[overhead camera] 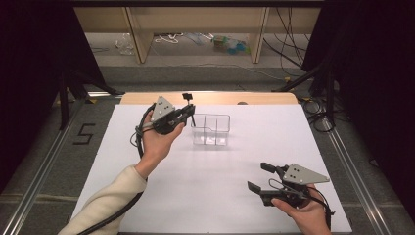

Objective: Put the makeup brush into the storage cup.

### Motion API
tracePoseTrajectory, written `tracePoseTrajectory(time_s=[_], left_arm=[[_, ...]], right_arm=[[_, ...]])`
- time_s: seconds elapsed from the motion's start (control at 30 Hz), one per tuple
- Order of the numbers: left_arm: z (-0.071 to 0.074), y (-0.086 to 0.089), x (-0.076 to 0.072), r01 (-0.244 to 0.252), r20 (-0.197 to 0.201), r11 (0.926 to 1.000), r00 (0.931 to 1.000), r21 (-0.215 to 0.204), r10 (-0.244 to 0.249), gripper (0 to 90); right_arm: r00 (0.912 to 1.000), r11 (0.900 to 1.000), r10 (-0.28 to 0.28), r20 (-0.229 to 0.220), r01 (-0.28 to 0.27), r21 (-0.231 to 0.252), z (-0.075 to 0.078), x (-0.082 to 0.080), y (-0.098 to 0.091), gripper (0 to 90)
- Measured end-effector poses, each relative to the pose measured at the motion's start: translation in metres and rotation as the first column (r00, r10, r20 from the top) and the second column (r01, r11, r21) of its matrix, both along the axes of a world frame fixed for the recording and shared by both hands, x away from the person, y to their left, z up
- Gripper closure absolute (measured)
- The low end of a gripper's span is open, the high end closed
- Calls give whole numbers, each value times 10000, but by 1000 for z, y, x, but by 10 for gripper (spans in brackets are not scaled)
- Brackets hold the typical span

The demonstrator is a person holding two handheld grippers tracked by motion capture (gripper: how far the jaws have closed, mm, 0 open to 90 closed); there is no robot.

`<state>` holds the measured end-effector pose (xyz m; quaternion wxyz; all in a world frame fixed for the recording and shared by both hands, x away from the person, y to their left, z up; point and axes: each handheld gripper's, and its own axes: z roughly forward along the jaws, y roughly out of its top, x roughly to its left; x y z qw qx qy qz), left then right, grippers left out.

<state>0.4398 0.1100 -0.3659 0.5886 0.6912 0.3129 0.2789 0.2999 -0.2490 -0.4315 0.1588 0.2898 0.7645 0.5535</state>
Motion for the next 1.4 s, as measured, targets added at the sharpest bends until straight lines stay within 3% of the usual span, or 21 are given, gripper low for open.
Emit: tracePoseTrajectory(time_s=[0.33, 0.37, 0.5, 0.53, 0.7, 1.4], left_arm=[[1, -1, 1, -21, 5, 10000, 10000, -12, 21, 850], [1, -1, 1, -17, 10, 10000, 10000, 0, 17, 850], [2, -1, 2, -13, 14, 10000, 10000, -19, 13, 850], [2, -2, 2, -14, 26, 10000, 10000, -34, 14, 850], [3, -2, 3, -23, 59, 10000, 10000, -35, 24, 849], [0, -6, 8, -35, 37, 10000, 10000, 46, 35, 849]], right_arm=[[10000, 10000, 18, -6, -18, 14, 0, 0, 0, 225], [9998, 10000, 12, 190, -12, -5, 0, 1, 0, 225], [10000, 10000, 19, -68, -19, 33, 0, 0, 0, 225], [10000, 9997, 77, -43, -75, 244, -1, 0, 1, 225], [9995, 9999, 72, 296, -75, 115, -2, 2, 1, 225], [9997, 10000, 28, 231, -29, 19, -1, 2, 0, 225]])
